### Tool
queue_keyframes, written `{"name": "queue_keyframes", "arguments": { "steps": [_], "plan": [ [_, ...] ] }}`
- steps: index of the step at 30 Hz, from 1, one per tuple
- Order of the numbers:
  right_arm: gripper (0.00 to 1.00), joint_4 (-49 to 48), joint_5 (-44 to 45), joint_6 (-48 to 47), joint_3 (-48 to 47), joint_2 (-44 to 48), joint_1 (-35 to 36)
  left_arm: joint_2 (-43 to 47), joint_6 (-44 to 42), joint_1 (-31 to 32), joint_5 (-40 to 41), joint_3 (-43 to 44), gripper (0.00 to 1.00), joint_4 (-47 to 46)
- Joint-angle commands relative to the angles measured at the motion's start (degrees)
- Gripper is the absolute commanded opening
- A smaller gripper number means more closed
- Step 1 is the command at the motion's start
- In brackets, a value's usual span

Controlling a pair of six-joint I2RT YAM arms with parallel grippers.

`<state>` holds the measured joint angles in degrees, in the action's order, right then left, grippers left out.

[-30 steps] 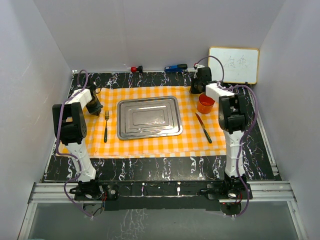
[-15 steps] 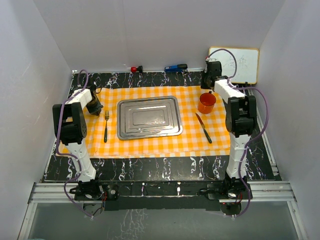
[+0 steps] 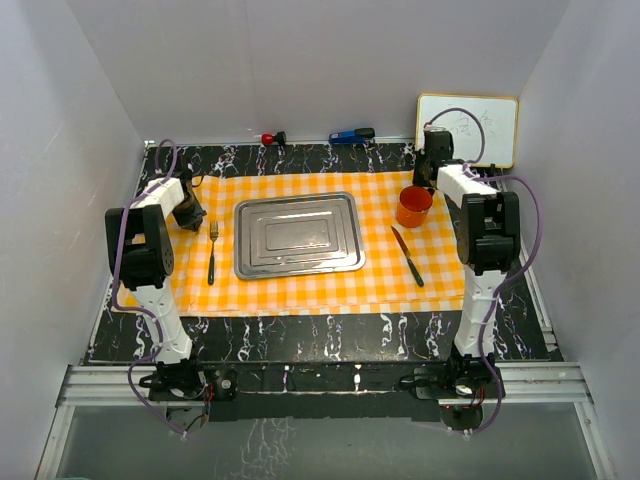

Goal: Set the dinner table for one person
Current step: Pick up the cup with the napkin.

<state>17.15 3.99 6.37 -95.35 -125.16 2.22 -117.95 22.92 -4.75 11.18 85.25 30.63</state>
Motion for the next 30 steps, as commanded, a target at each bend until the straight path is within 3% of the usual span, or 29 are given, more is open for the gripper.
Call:
{"name": "queue_keyframes", "arguments": {
  "steps": [1,23,30],
  "plan": [
    [0.00,1.23,1.92,-0.04,2.65,0.78,-2.57,-3.23,-0.06,0.50,-1.52,-2.04,0.03,2.74],
    [0.00,-0.54,-3.19,0.77,5.15,1.07,-4.94,-3.86,-0.07,0.45,-1.27,-2.28,0.03,2.54],
    [0.00,-1.10,-10.44,2.22,5.19,2.63,-4.82,-4.13,-0.11,0.53,-1.66,-2.32,0.03,2.32]
  ]
}}
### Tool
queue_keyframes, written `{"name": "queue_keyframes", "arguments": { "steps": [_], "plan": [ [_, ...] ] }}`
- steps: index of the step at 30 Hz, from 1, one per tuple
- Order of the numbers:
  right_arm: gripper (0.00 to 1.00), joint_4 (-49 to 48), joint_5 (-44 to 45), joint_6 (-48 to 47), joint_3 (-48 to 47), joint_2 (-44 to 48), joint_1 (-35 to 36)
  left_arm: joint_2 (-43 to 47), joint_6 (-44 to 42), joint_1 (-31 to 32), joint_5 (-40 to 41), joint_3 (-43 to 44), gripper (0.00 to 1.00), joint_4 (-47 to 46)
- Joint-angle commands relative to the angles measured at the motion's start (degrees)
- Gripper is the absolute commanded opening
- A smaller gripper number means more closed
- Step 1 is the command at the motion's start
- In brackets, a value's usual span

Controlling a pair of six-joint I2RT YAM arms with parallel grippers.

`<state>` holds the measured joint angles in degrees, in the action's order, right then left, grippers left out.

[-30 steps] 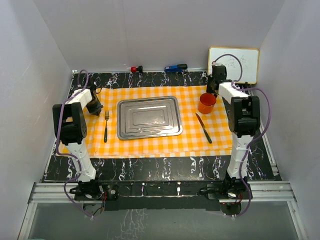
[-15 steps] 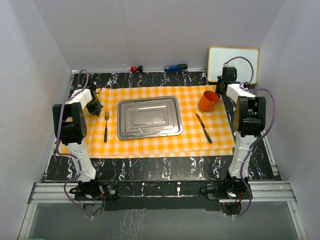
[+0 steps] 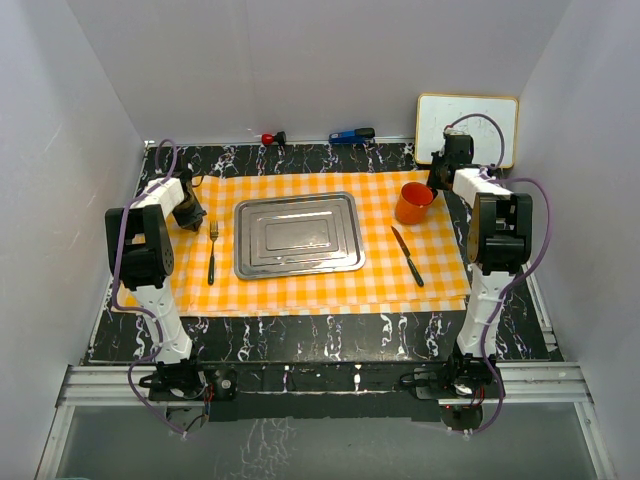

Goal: Set the dinner table for one person
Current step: Pick up the cup with the napkin.

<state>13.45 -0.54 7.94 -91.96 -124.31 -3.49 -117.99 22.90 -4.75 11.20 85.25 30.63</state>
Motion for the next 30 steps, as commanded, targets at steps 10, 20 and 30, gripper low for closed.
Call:
{"name": "queue_keyframes", "arguments": {
  "steps": [10,20,30],
  "plan": [
    [0.21,4.74,-11.69,-3.32,-2.44,14.30,2.86,-2.97,0.00,0.53,-2.59,-2.28,0.19,2.33],
    [0.31,13.91,0.25,-9.22,1.81,26.96,10.79,-0.33,0.13,0.49,-4.42,-3.47,0.70,1.88],
    [0.30,22.40,4.99,-7.95,9.20,29.92,18.19,3.21,0.33,0.68,-8.62,-4.55,0.86,1.16]
  ]
}}
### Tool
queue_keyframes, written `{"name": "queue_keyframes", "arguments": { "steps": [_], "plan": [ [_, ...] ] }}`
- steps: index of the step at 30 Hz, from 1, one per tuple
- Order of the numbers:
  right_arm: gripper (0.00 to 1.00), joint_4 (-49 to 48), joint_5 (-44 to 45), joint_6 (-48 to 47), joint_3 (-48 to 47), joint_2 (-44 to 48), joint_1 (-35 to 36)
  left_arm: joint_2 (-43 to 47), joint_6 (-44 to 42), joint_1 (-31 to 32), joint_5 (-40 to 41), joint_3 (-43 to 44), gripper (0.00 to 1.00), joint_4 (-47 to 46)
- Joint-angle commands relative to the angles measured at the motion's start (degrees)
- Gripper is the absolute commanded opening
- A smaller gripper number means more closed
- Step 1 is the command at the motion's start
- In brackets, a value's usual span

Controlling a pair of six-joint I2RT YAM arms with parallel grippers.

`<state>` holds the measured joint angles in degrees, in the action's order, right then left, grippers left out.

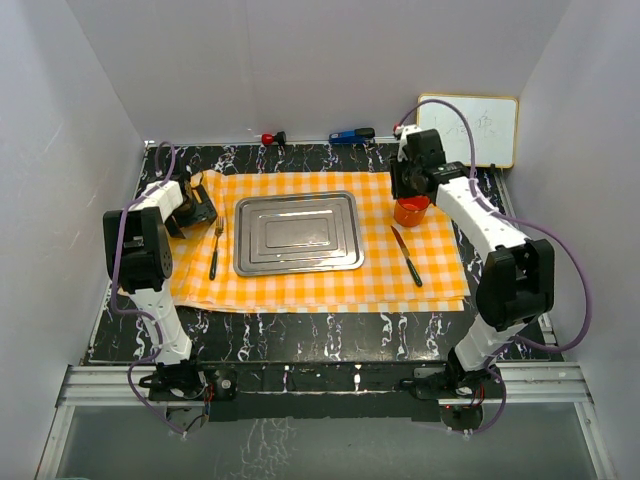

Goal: Set the dinner table for one person
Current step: Pick up the cup with the napkin.

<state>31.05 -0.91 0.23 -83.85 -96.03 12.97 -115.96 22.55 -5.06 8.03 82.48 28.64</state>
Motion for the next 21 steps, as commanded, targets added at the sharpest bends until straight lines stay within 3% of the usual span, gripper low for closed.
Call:
{"name": "queue_keyframes", "arguments": {
  "steps": [1,15,21],
  "plan": [
    [0.30,5.71,6.93,-0.23,1.39,1.36,2.25,1.31,0.54,0.99,-5.36,-1.59,0.86,3.49],
    [0.29,2.60,15.10,-1.27,2.66,-3.33,2.90,2.54,-0.13,1.46,-2.99,-0.87,0.86,5.60],
    [0.29,1.80,13.04,-0.59,2.39,-5.70,2.89,9.52,-0.48,1.62,9.75,2.40,0.89,10.79]
  ]
}}
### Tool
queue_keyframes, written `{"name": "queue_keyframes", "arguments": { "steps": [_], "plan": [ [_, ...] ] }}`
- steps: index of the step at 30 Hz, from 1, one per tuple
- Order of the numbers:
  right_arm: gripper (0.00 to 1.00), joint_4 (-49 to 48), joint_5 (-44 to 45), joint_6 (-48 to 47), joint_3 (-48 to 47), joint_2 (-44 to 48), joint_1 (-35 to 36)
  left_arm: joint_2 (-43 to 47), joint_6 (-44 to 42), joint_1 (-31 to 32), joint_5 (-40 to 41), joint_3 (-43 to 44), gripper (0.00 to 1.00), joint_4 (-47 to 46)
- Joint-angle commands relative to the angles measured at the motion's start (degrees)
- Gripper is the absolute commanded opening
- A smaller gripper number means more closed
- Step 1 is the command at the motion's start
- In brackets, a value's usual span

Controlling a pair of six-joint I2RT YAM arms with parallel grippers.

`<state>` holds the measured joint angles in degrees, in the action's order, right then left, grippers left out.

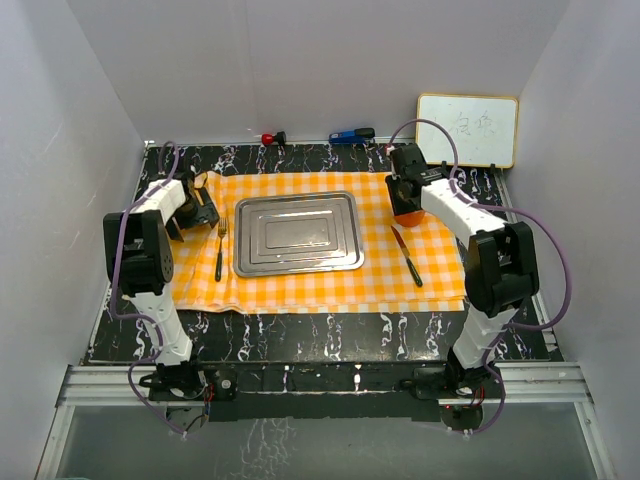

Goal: Set the dinner table for one person
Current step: Pick up the cup with the napkin.

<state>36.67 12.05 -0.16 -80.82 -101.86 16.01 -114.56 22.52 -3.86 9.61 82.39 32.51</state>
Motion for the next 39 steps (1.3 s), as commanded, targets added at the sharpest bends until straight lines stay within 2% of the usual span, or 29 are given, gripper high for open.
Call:
{"name": "queue_keyframes", "arguments": {
  "steps": [1,7,18,25,32,39],
  "plan": [
    [0.29,-4.02,-0.13,-0.21,-0.39,0.24,-0.12,8.43,-0.69,0.19,10.41,3.74,0.91,8.49],
    [0.29,-5.68,-2.51,-0.03,0.92,1.16,-0.10,7.21,-0.90,-2.93,14.32,5.43,0.91,13.32],
    [0.29,-6.12,-1.02,-0.59,3.81,3.77,-0.11,3.30,-1.72,-6.34,15.70,5.30,0.91,12.71],
    [0.29,-6.88,1.13,-0.89,4.35,3.29,-0.10,9.94,-2.47,-6.25,7.32,3.24,0.90,7.34],
    [0.28,-9.33,4.02,-0.89,3.43,3.70,-0.10,12.32,-2.57,-6.26,4.22,3.31,0.90,7.06],
    [0.29,-10.43,2.23,-2.36,1.63,7.41,-0.12,13.32,-2.48,-6.21,0.09,2.60,0.90,5.55]
  ]
}}
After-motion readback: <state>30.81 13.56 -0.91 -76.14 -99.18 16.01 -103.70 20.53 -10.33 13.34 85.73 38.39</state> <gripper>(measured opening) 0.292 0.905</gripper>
